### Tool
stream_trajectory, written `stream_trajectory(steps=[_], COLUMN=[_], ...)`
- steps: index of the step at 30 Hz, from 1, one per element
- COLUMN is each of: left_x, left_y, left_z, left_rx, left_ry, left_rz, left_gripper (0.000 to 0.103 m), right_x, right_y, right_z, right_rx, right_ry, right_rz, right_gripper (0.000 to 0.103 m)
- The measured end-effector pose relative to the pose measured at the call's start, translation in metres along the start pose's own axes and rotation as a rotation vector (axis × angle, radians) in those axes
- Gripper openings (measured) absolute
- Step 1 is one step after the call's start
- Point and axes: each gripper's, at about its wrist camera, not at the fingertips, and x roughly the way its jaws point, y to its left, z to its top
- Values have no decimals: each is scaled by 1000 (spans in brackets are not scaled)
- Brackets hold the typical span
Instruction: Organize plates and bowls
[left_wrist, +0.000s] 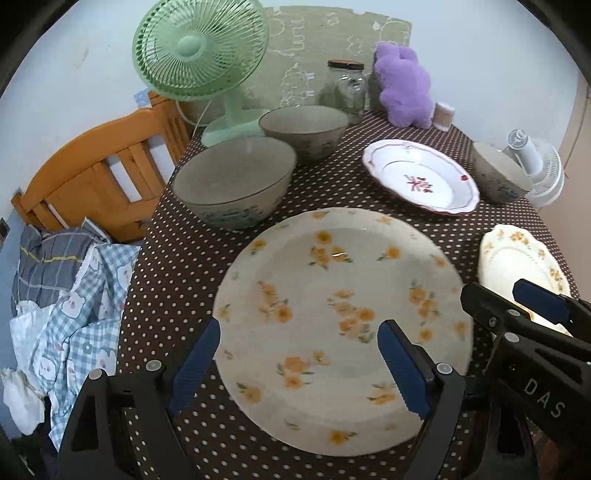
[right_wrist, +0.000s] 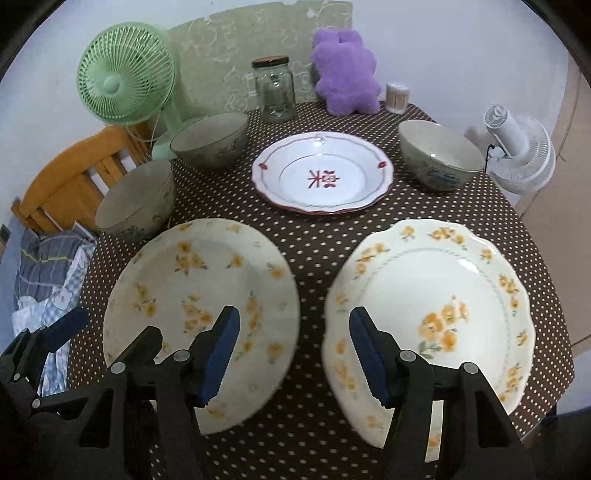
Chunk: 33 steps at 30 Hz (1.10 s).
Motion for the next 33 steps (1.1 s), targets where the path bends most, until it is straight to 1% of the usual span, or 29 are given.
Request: stream_trajectory(steps=[4,8,10,11,13,16,20,24,25,33], left_x=[11,22,28,30,35,39,46,60,60,61], left_y=[9,17,21,23,25,25,27,32,34,35], left_z=[0,-1,-1,-1,1,4,7,6,7,9], left_rx=[-7,-9,-16,-23,-31,-28,-28,-37,-52,-65], left_ry=[15,24,38,43,49,40,55,111,107,113], left_rz=[-1,4,3,-1,-3,9,20,30,19,20], left_gripper=[84,81,76,76,75,75,72,63,62,60], right_x=[12,23,29,33,41,50,57,63,65,69], right_y=[9,14,15,16,16,18,19,20,20,21], right_z=[2,1,0,0,0,1,3,5,5,9], right_rx=[-5,4,7,8,9,12,6,0,-1,1], right_ry=[13,34,46,56,77,96,107,121,124,127], right_rz=[-13,-21,-28,-32,-42,-60,-77,-90,-91,-92], right_gripper=[61,59,58,57,52,48,47,47,47,48])
